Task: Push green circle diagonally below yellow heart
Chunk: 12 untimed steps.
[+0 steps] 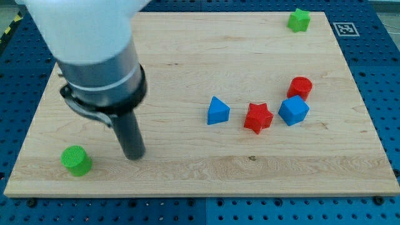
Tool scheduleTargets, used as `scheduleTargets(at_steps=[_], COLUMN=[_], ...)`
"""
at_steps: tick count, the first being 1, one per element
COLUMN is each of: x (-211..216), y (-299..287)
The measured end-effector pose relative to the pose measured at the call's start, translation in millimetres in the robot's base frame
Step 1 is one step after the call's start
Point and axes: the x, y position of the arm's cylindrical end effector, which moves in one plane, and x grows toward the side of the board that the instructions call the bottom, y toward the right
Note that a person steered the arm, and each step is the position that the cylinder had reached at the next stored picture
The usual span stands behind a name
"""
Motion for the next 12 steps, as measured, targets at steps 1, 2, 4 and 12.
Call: scheduleTargets(at_steps=[1, 2, 4, 12], x=[-30.0, -16.6, 40.9, 36.5], y=[-49.8, -106.8, -161.8, -90.6])
